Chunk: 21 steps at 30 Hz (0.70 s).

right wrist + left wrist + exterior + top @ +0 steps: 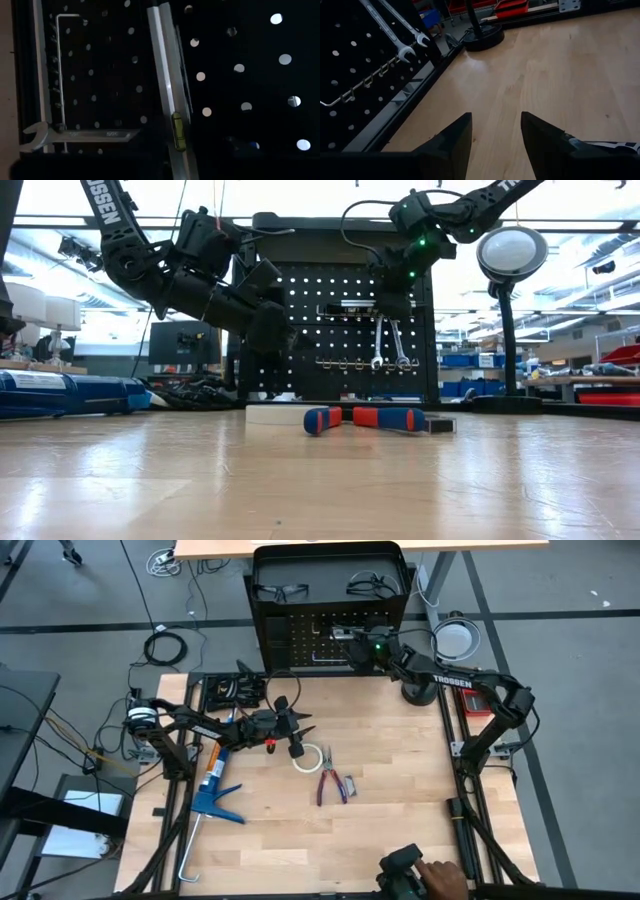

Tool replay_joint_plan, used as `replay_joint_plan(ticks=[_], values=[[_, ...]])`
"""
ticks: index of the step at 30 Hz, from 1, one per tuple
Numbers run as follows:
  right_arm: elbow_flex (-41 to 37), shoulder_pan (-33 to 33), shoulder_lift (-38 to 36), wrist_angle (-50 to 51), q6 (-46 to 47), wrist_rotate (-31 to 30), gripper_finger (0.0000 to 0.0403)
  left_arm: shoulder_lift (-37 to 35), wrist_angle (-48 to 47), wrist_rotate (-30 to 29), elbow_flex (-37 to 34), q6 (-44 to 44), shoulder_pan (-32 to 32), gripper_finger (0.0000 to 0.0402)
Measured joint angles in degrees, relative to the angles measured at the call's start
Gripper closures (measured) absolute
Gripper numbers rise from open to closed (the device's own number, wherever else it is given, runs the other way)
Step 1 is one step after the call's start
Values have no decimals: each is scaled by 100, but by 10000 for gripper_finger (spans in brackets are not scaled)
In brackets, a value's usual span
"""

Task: Hang tools onto peg board
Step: Remove the black spirit level from the black peg board

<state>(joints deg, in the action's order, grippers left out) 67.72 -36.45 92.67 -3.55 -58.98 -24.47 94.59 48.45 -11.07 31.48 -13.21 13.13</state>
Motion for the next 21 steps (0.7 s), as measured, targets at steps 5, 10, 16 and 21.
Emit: replay_joint_plan(ticks=[5, 10, 16, 21], values=[[11, 0, -14, -13, -20, 20, 351, 0, -6, -2, 0, -4, 0, 229], [11, 26, -16, -5, 93, 14, 361, 0, -20, -2, 0, -2, 0, 229], [7, 118, -16, -33, -39, -146, 387, 0, -24, -4, 0, -2, 0, 229], [0, 116, -16, -77, 16, -160, 392, 0, -22, -4, 0, 0, 0, 229]])
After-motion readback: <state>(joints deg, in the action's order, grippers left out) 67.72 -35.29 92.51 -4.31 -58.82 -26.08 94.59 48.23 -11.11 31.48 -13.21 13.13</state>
